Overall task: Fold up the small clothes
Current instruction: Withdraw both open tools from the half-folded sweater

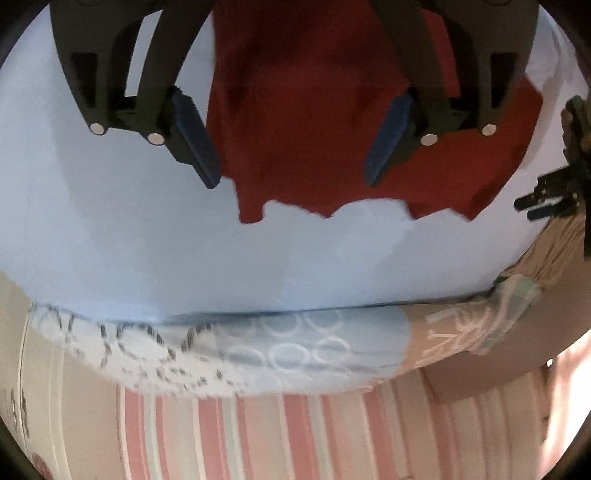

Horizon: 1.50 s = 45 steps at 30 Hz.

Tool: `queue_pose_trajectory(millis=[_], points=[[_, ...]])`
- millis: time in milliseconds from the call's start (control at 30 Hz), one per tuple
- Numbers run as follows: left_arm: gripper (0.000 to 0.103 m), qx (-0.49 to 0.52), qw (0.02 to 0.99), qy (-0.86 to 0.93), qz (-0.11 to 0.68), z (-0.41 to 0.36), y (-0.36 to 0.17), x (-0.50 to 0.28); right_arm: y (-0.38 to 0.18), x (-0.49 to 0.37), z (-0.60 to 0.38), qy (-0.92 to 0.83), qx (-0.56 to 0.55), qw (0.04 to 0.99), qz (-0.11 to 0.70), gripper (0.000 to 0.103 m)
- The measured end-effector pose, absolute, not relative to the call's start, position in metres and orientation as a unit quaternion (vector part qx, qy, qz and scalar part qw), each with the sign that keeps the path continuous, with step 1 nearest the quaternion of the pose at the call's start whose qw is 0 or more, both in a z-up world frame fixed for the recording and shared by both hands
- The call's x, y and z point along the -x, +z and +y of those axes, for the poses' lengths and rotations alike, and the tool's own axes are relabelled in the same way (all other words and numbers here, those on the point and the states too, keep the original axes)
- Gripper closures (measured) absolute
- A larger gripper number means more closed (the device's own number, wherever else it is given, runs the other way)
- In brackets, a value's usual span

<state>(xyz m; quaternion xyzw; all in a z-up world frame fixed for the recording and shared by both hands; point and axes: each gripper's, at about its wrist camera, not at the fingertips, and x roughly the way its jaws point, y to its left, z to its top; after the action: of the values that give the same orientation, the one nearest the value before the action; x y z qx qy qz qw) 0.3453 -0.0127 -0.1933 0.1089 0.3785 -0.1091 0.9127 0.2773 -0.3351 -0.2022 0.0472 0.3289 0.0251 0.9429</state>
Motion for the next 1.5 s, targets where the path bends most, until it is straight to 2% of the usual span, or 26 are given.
queue_pose_trajectory(millis=[167,267,367,467,667,733,767,867,1000,1067,1133,1267,1367,1500], points=[[0.035,-0.081,0.914,-0.091,0.386,-0.034,-0.219,-0.302,-0.251,-0.253,-0.289,0.025,0.008,0.934,0.356,0.022],[0.034,-0.064,0.896,-0.078,0.432,-0.031,-0.257,-0.306,-0.278,-0.262,-0.288,0.018,0.024,0.918,0.395,0.022],[0.034,-0.070,0.898,-0.074,0.428,-0.027,-0.264,-0.302,-0.280,-0.265,-0.307,0.013,0.006,0.914,0.406,0.024],[0.034,-0.063,0.902,-0.070,0.422,-0.021,-0.266,-0.301,-0.283,-0.263,-0.327,0.021,-0.041,0.908,0.417,0.034],[0.031,-0.053,0.902,-0.073,0.422,-0.015,-0.277,-0.296,-0.293,-0.253,-0.327,0.023,-0.057,0.913,0.404,0.034],[0.025,-0.057,0.903,-0.065,0.421,-0.014,-0.278,-0.295,-0.293,-0.253,-0.328,0.023,-0.061,0.914,0.400,0.033],[0.019,-0.059,0.902,-0.056,0.423,-0.014,-0.279,-0.296,-0.292,-0.253,-0.326,0.022,-0.056,0.915,0.400,0.032],[0.018,-0.028,0.897,-0.056,0.437,-0.005,-0.278,-0.300,-0.287,-0.252,-0.323,0.028,-0.047,0.914,0.401,0.029],[0.018,-0.046,0.899,-0.049,0.434,-0.014,-0.264,-0.288,-0.266,-0.235,-0.314,0.040,-0.047,0.921,0.385,0.014],[0.017,-0.062,0.898,-0.055,0.432,-0.024,-0.257,-0.278,-0.258,-0.224,-0.307,0.043,-0.045,0.923,0.379,0.011],[0.012,-0.074,0.898,-0.057,0.430,-0.033,-0.250,-0.271,-0.253,-0.214,-0.302,0.042,-0.044,0.923,0.381,0.011],[0.011,-0.081,0.896,-0.071,0.430,-0.050,-0.236,-0.257,-0.251,-0.195,-0.293,0.032,-0.041,0.920,0.388,0.005],[0.002,-0.081,0.888,-0.075,0.447,-0.061,-0.234,-0.252,-0.260,-0.189,-0.294,0.023,-0.046,0.910,0.412,0.004],[0.002,-0.074,0.877,-0.077,0.468,-0.071,-0.238,-0.247,-0.277,-0.190,-0.299,0.013,-0.057,0.895,0.443,0.004]])
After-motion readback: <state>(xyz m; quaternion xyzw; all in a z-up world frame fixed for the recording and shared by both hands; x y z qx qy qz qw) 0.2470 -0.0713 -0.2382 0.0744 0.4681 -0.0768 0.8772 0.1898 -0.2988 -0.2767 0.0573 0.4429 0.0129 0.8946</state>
